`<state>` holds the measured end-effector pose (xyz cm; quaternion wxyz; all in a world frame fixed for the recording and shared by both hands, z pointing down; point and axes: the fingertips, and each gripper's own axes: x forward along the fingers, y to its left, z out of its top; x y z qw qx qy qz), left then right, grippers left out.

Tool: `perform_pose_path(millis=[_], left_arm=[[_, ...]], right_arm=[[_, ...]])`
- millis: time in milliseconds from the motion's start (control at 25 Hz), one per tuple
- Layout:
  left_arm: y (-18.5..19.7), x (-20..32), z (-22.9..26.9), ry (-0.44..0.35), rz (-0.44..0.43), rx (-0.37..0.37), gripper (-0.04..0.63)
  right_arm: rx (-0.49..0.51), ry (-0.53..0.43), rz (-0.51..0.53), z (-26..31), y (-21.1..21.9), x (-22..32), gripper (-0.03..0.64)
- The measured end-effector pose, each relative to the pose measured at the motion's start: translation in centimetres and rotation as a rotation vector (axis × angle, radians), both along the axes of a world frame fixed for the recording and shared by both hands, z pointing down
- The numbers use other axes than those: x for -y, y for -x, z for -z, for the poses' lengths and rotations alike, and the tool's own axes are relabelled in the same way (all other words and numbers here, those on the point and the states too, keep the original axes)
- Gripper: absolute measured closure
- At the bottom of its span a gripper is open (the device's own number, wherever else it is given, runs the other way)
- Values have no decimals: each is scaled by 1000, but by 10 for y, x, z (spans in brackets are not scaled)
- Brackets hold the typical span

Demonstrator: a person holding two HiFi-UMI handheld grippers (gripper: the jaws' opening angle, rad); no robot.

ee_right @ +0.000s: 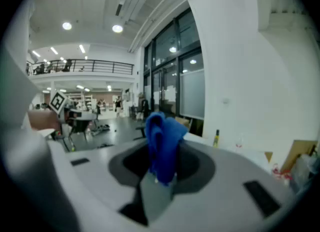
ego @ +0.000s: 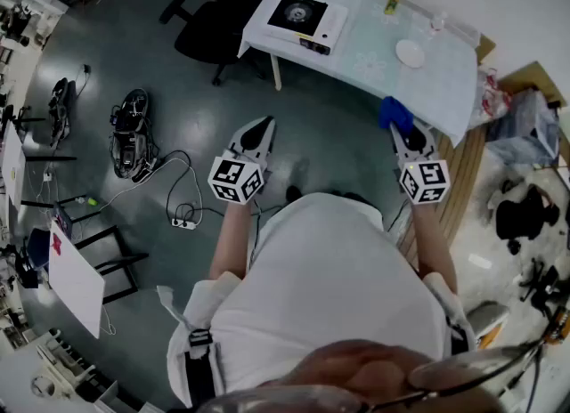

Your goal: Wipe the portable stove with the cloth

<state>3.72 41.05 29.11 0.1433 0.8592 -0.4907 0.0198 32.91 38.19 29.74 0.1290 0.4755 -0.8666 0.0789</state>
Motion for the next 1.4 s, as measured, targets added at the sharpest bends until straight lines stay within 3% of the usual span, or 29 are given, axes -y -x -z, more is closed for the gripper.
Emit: perform_pose_path(millis=[560, 1400], left_arm=[[8, 9, -2, 7, -21, -5, 561], [63, 20, -20, 31, -105, -9, 562]], right_arm=[[6, 12, -24, 0, 9, 6, 497], [-16, 20, -100, -7, 59, 1, 495]])
